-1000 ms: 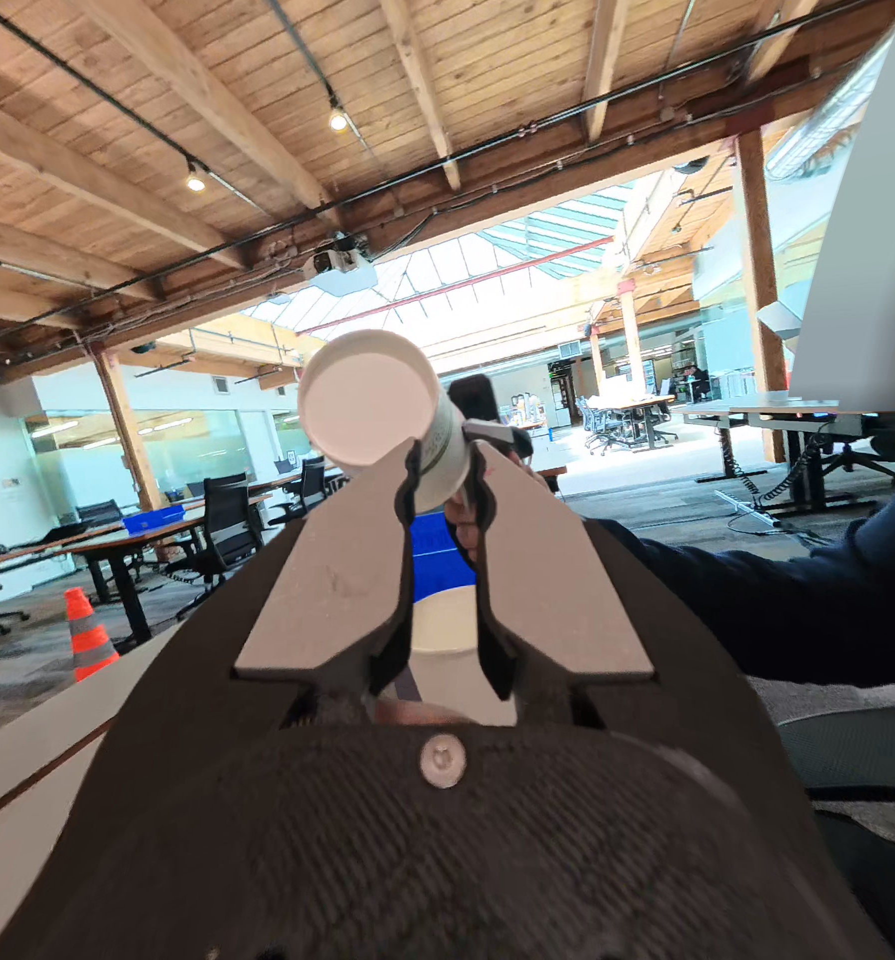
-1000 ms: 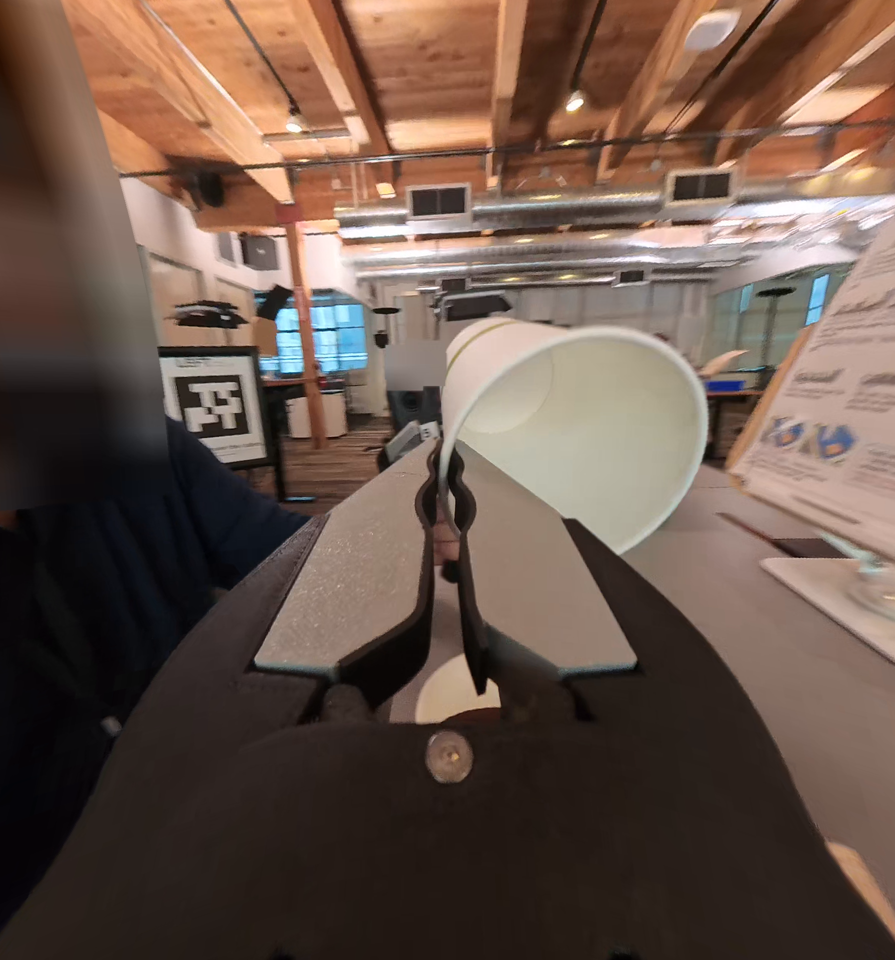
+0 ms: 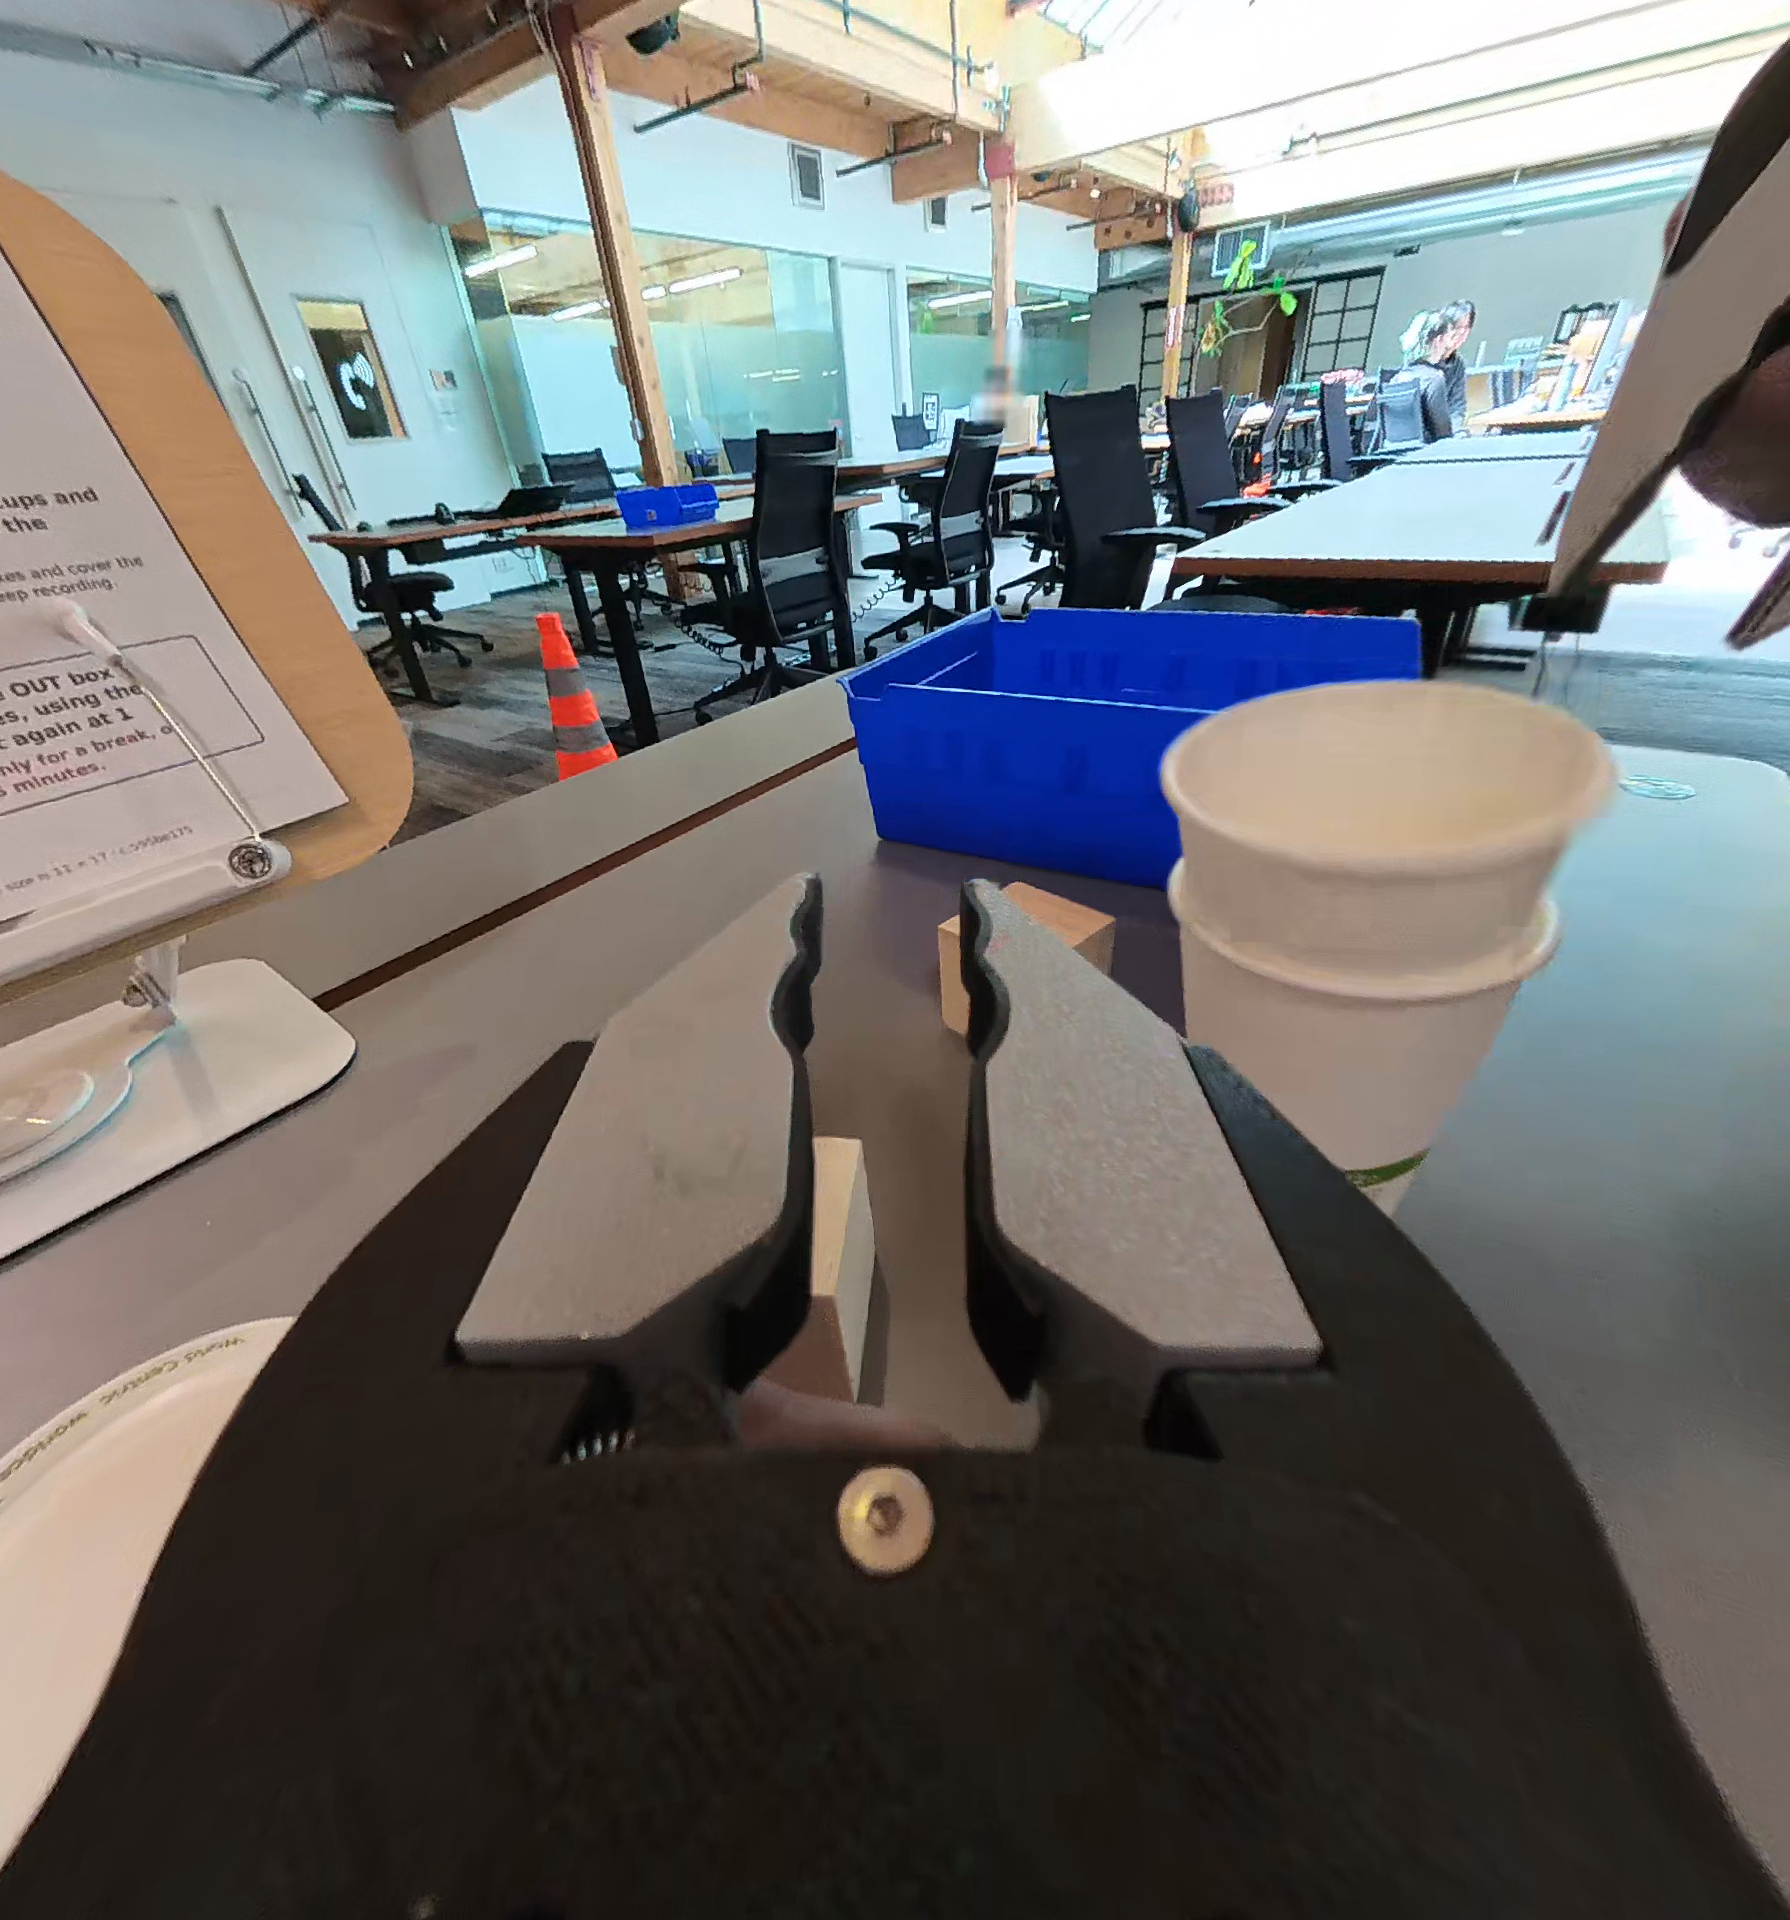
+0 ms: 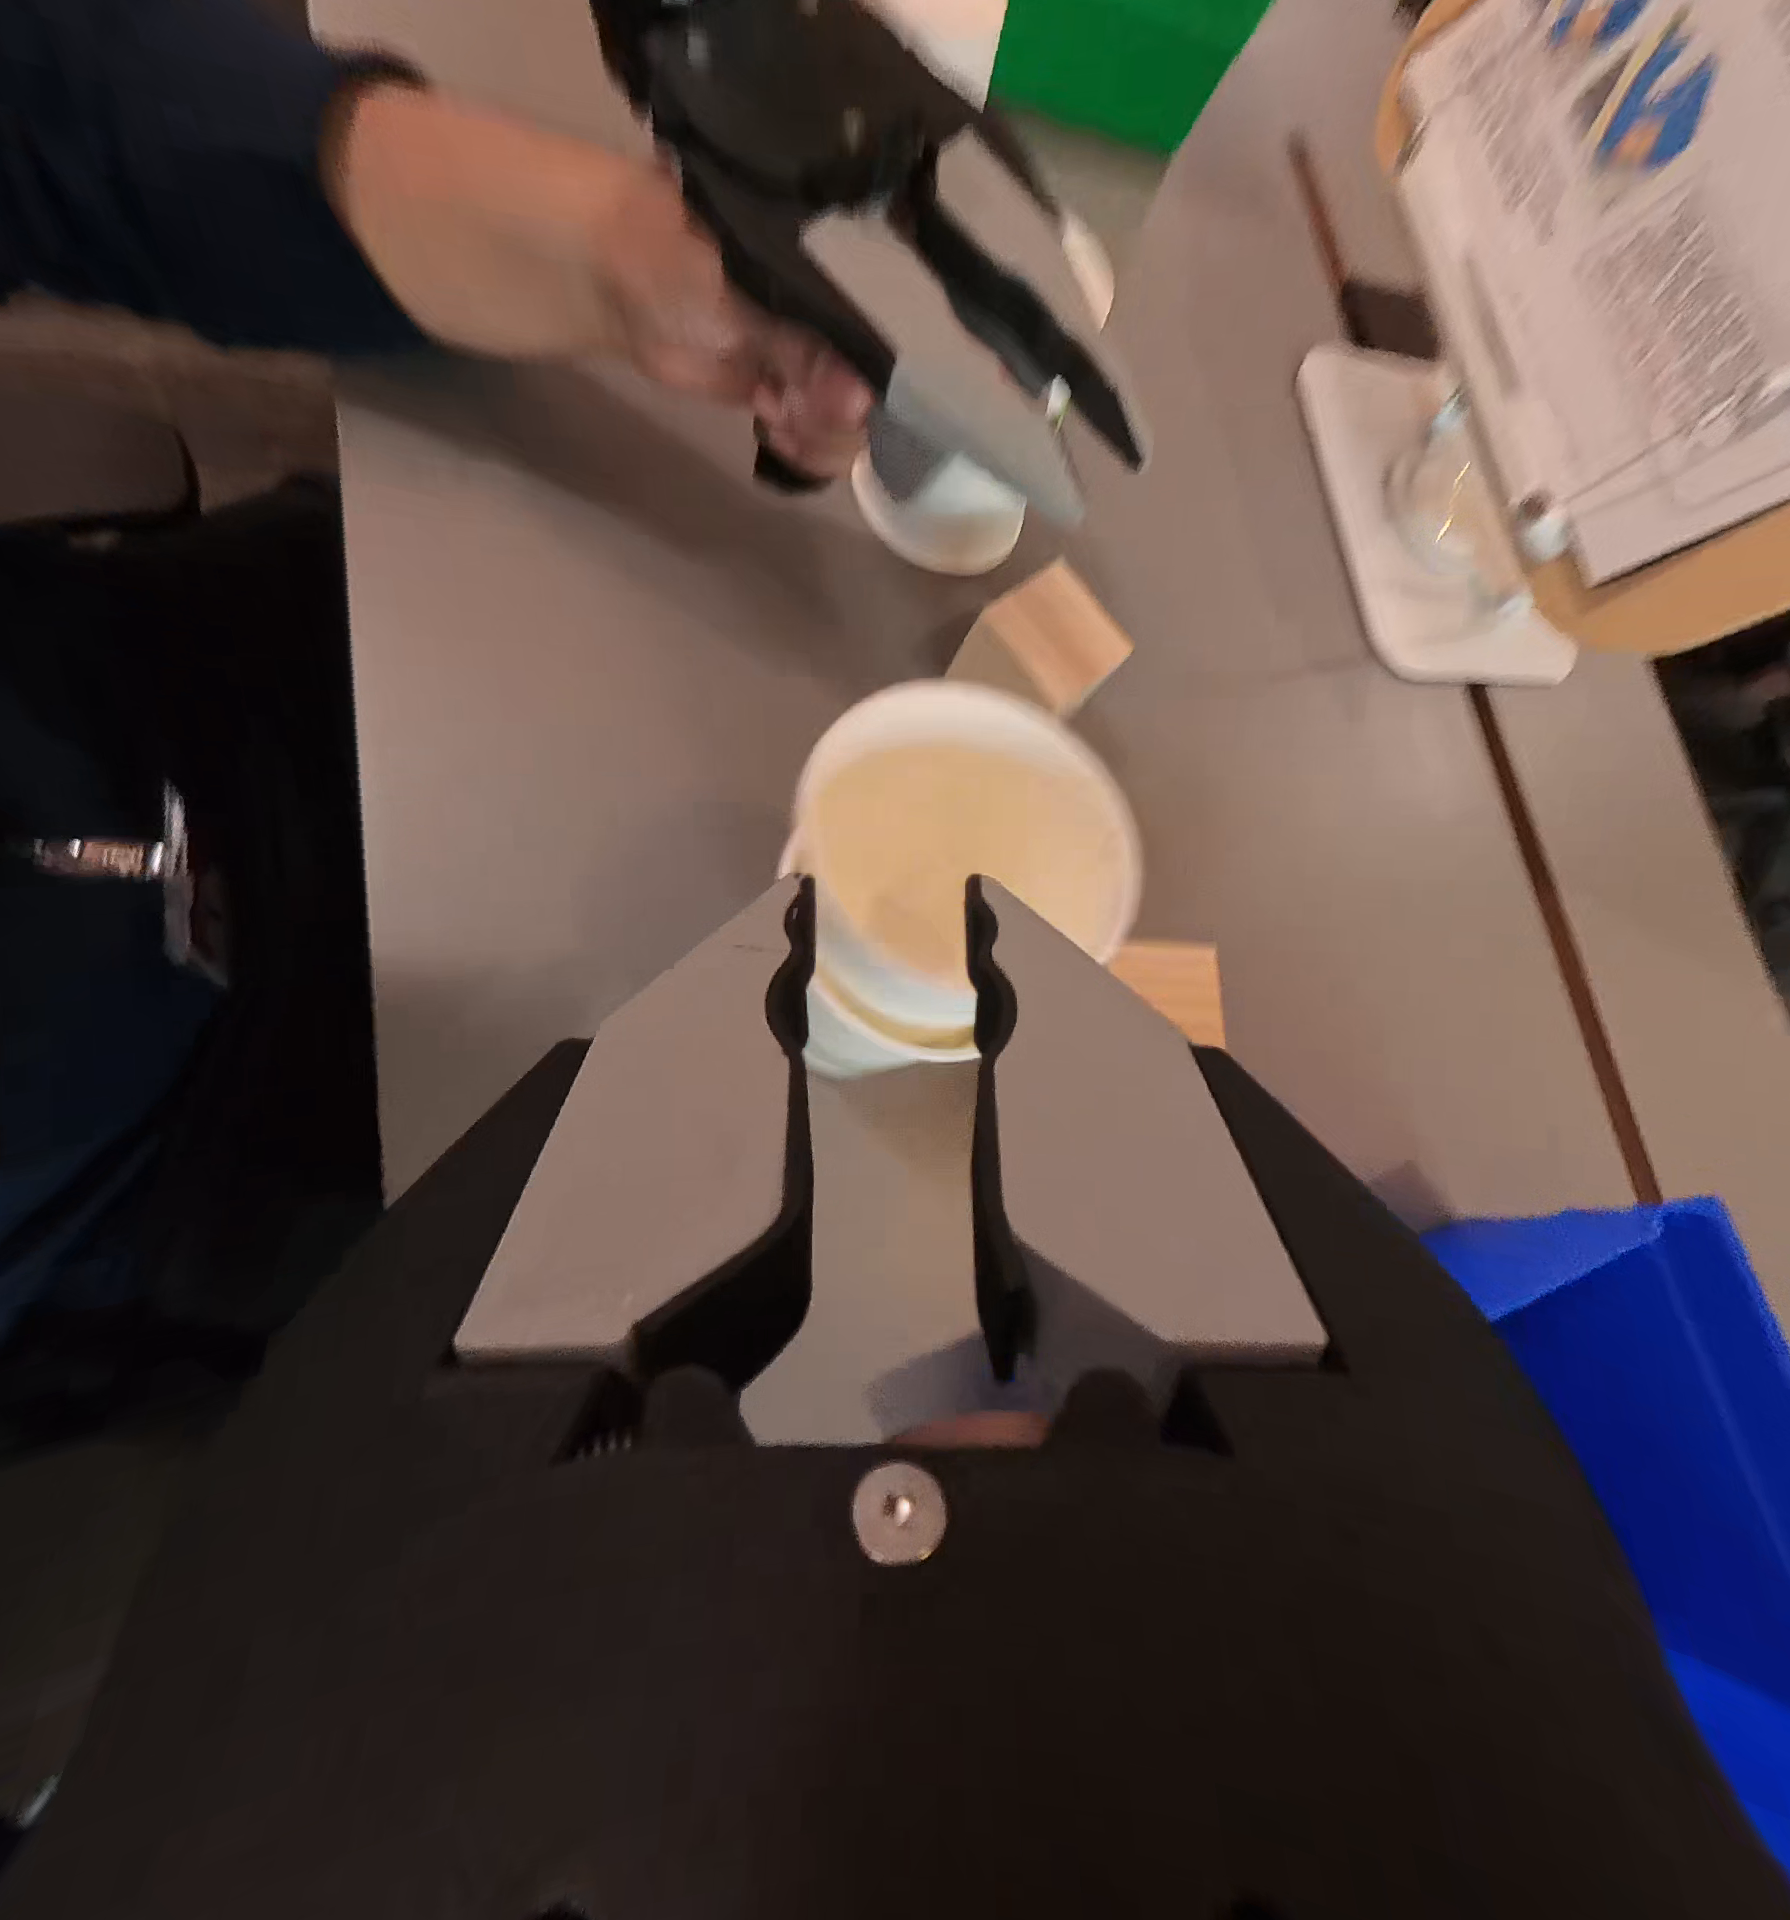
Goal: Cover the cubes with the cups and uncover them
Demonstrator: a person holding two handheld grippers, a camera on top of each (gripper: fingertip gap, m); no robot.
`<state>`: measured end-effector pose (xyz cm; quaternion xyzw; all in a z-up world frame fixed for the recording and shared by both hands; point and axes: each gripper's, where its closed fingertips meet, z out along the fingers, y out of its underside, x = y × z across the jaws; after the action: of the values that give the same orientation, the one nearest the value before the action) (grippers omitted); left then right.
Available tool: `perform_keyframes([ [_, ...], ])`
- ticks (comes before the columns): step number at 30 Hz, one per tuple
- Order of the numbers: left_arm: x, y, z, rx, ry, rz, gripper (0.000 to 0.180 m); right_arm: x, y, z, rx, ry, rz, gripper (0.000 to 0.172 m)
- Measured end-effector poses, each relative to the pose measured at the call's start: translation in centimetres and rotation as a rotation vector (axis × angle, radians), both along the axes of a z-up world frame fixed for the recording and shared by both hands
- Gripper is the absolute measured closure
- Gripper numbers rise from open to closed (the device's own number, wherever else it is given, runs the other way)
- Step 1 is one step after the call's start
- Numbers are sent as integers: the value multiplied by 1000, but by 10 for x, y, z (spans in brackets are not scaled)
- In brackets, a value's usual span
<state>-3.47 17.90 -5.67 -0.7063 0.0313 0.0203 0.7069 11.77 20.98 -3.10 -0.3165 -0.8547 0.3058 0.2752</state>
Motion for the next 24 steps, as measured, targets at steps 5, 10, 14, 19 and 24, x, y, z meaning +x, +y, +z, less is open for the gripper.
perform_keyframes([
  [5, -15, -4, 1, -24, 39, 85, 155, -28, -3, 29, -258, 332, -36, 141],
  [10, -39, -20, 19, 16, 23, 182, 153, -72, 75, 28, -441, 597, -488, 126],
  [14, -66, -41, 37, 63, 3, 282, 152, -84, 118, 17, -424, 727, -731, 120],
  [19, -53, -41, 2, -193, 69, 121, 152, -77, 129, 15, -387, 848, -783, 117],
  [24, -57, -48, -21, -361, 158, 156, 150, -66, 132, 18, -507, 851, -759, 127],
])
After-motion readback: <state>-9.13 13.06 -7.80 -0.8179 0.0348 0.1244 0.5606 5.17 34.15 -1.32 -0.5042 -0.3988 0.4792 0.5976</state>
